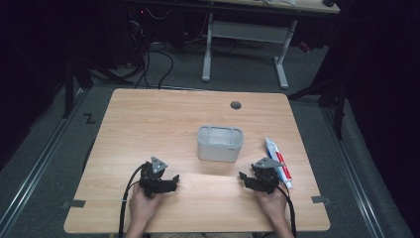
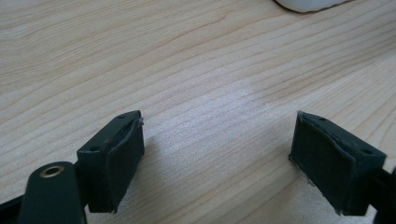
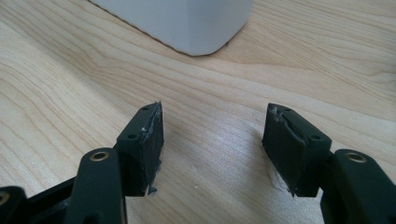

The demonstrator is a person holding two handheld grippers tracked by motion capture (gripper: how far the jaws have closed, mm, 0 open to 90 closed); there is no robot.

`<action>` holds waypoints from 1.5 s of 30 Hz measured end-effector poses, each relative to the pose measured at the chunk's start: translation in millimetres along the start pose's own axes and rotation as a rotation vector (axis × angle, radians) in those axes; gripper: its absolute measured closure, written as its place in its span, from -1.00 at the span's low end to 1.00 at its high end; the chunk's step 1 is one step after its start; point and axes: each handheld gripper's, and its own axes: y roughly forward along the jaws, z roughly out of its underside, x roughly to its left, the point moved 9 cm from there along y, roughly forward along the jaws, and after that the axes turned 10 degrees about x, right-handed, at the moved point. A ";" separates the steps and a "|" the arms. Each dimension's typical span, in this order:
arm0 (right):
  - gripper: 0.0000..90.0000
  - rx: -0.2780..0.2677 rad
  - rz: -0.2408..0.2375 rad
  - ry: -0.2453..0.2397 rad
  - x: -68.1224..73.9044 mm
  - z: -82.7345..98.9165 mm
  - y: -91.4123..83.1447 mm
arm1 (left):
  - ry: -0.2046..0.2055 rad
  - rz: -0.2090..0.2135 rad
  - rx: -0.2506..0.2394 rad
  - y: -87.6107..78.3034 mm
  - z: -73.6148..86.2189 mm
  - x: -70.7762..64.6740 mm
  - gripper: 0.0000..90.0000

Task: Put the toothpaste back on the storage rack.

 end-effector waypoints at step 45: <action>-0.11 -0.002 0.029 0.037 0.2 0.9 -1.0 | 0.001 0.003 0.000 0.1 -0.2 -0.1 -0.61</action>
